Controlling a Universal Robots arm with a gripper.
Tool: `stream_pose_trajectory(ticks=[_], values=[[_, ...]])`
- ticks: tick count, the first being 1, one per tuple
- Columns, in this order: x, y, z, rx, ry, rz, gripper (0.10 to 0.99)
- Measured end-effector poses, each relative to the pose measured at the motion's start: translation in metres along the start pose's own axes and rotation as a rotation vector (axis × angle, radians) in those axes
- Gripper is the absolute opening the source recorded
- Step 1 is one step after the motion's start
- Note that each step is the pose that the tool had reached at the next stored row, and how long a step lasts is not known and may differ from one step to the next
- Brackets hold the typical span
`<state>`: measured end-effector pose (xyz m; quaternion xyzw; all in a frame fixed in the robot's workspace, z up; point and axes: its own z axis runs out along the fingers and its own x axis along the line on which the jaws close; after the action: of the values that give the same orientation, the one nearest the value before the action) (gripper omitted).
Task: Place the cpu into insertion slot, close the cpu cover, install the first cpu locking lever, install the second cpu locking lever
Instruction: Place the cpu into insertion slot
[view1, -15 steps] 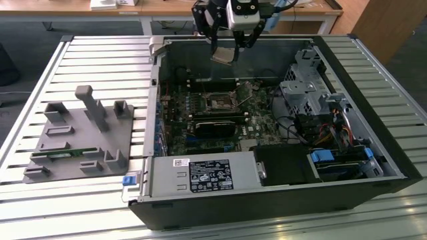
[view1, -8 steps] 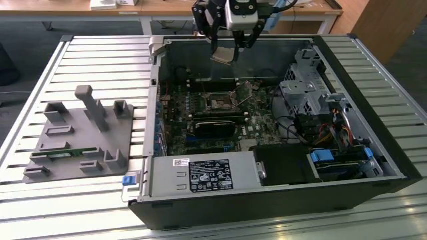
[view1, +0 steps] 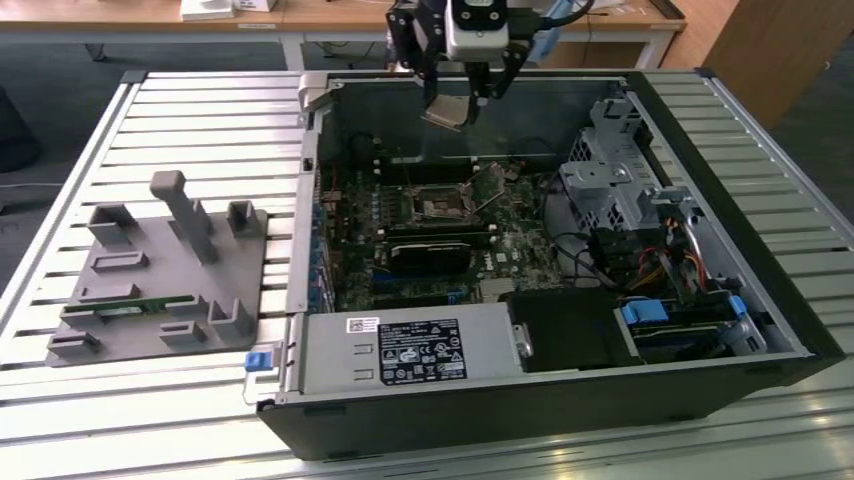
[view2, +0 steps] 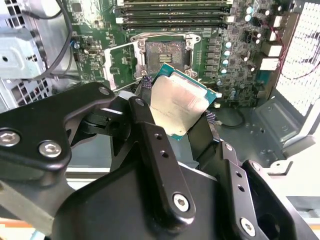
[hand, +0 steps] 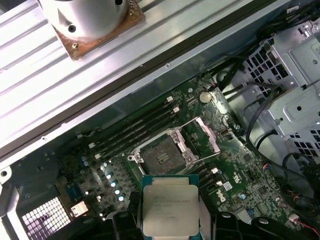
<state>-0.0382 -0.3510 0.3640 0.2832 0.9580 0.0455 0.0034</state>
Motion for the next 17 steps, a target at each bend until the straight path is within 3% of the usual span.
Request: stream_pose_trajectory(ticks=[17], values=[[0.0000, -0.0001, 0.0015, -0.001, -0.0191, 0.197, 0.541]])
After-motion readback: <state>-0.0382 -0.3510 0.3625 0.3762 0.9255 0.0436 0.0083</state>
